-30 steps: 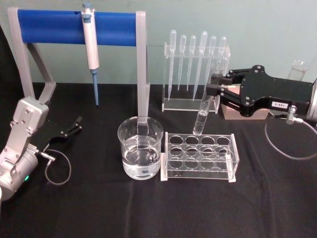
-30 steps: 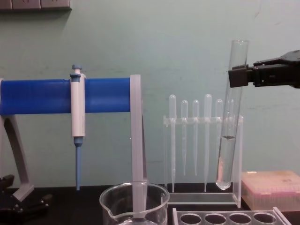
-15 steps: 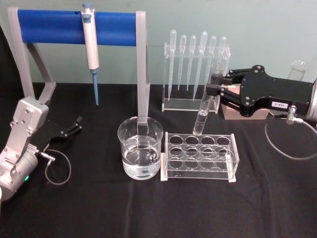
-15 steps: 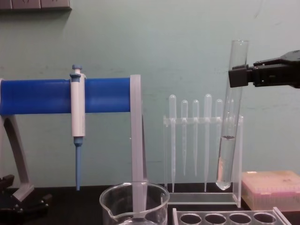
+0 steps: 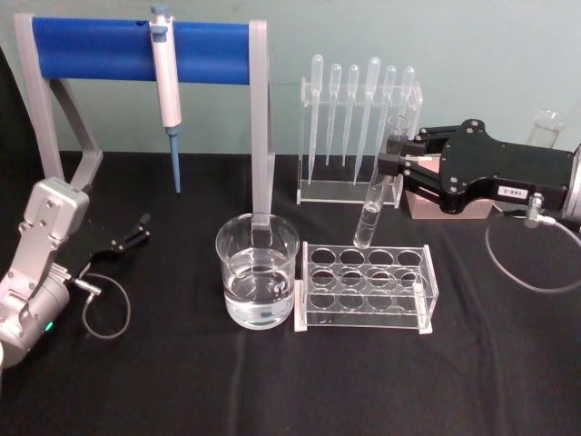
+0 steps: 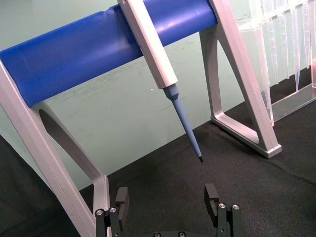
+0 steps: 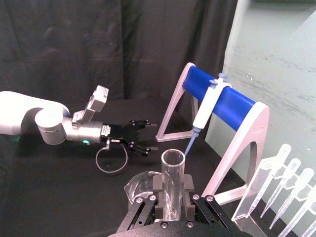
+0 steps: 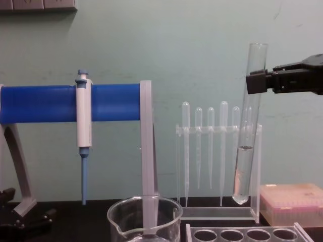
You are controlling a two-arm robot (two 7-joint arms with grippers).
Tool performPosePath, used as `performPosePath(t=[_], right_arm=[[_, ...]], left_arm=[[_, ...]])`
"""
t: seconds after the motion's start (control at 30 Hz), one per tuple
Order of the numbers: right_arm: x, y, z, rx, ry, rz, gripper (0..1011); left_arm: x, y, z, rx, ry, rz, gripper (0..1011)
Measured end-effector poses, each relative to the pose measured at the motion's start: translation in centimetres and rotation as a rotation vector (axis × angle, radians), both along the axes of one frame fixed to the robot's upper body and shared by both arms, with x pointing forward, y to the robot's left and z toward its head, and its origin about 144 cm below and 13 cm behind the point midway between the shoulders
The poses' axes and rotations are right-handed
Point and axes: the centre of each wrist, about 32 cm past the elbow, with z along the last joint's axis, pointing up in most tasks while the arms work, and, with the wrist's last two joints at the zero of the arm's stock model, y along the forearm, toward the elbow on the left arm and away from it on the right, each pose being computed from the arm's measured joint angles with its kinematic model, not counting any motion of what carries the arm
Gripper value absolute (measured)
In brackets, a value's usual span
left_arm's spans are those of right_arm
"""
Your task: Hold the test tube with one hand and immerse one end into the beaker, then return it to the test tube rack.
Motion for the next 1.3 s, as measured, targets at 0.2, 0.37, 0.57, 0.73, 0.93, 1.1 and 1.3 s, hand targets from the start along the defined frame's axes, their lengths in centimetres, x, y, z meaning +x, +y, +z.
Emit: performPosePath(t=[0.2,0.37,0.57,0.73,0.93,1.1,1.3], right_arm=[[0.0,0.0,0.0,0.0,0.0,0.0,234],[0.0,0.0,0.0,0.0,0.0,0.0,234],[0.0,0.0,0.0,0.0,0.0,0.0,233],[0.0,0.0,0.0,0.0,0.0,0.0,234],[0.0,0.0,0.0,0.0,-0.001,0.002,233],[0.4,0.5,0.7,0.003,-0.02,0.032,233],[1.0,1.9,1.4,0.005,-0.046,0.066,234]], left_arm=[[0.0,0.0,0.0,0.0,0.0,0.0,1000],[0.0,0.0,0.0,0.0,0.0,0.0,1000],[0.0,0.0,0.0,0.0,0.0,0.0,1000],[0.0,0.0,0.0,0.0,0.0,0.0,1000],[0.0,0.0,0.0,0.0,0.0,0.0,1000],[0.0,0.0,0.0,0.0,0.0,0.0,1000],[0.0,0.0,0.0,0.0,0.0,0.0,1000]])
